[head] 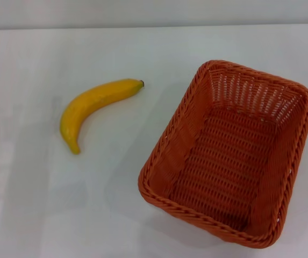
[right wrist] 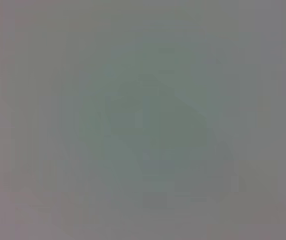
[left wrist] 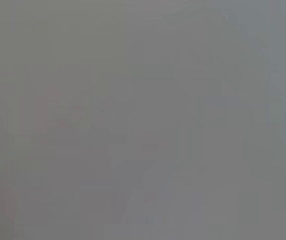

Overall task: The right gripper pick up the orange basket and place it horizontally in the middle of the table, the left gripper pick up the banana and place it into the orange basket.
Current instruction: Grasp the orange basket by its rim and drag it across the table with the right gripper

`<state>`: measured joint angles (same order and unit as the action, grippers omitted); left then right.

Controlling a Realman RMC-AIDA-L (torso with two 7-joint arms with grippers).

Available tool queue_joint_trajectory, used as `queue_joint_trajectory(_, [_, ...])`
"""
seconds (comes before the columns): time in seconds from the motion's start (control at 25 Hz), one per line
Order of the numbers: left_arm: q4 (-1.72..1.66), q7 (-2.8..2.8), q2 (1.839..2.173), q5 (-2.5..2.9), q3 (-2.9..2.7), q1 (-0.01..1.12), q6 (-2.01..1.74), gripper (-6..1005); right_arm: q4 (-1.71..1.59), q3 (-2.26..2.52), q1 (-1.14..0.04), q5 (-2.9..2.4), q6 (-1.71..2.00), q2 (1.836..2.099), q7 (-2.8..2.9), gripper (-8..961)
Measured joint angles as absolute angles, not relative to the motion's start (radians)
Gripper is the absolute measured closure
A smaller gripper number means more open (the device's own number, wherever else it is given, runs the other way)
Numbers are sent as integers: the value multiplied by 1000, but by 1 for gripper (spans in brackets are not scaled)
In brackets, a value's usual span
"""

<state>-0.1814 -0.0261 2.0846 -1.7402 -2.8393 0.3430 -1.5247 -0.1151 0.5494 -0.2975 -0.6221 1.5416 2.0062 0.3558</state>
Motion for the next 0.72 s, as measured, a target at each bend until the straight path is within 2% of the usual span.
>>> queue_joint_trajectory(0.72, [-179, -26, 2085, -1735, -2839, 349, -1525, 140, -115, 548, -298, -626, 1540, 2005, 356, 120])
